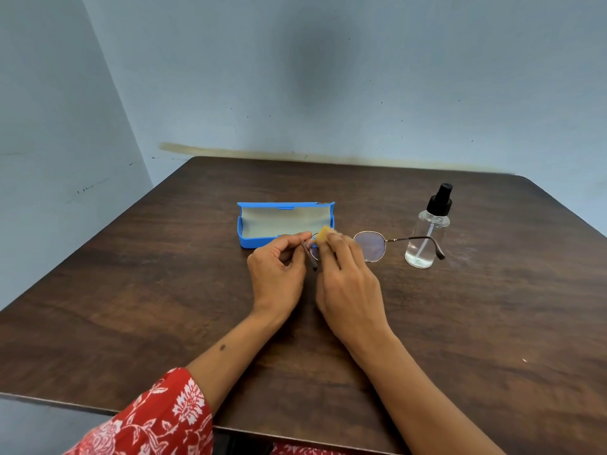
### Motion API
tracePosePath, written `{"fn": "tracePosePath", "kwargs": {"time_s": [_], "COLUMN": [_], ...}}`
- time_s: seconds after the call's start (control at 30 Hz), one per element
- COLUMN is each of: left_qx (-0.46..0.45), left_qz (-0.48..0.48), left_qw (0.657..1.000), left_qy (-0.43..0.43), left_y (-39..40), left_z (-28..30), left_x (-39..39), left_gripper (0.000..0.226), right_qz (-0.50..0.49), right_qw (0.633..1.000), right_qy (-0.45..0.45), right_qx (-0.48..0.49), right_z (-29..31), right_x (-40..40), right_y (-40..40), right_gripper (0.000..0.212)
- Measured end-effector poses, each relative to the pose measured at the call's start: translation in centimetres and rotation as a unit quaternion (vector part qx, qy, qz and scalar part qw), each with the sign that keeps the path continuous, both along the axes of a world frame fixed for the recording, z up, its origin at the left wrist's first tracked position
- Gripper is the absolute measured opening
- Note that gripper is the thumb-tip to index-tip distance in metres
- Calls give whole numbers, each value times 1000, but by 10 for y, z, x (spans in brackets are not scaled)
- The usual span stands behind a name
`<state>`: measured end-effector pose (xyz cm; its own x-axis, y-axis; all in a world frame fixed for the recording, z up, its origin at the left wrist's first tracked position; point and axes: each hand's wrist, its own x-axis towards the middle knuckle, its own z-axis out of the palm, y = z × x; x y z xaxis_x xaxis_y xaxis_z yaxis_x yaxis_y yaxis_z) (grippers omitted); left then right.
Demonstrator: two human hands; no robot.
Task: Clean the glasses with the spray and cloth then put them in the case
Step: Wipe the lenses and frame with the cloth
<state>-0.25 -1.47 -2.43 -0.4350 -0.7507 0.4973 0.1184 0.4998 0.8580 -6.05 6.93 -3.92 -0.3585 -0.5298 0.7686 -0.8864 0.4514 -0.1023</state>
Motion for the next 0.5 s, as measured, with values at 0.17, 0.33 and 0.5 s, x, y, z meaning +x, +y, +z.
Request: {"fn": "tracePosePath", "kwargs": {"time_s": [0.17, 0.33, 0.5], "left_qx": [5, 2, 7], "left_qz": [0, 0, -3], "left_qw": [1000, 1000, 1000], "left_qy": [-1, 2, 2], "left_y": [-2, -1, -3], "left_z": [-2, -1, -2], "left_x": [0, -1, -1], "left_gripper": [17, 18, 19], "right_qz": [17, -19, 14], "right_qw": [1000, 1000, 1000], "right_qy": [5, -15, -2], "right_qx": [16, 7, 24], "right_z": [0, 2, 2], "right_x": [4, 0, 6], "right_y": [1, -1, 1], "right_gripper": [38, 37, 41]}}
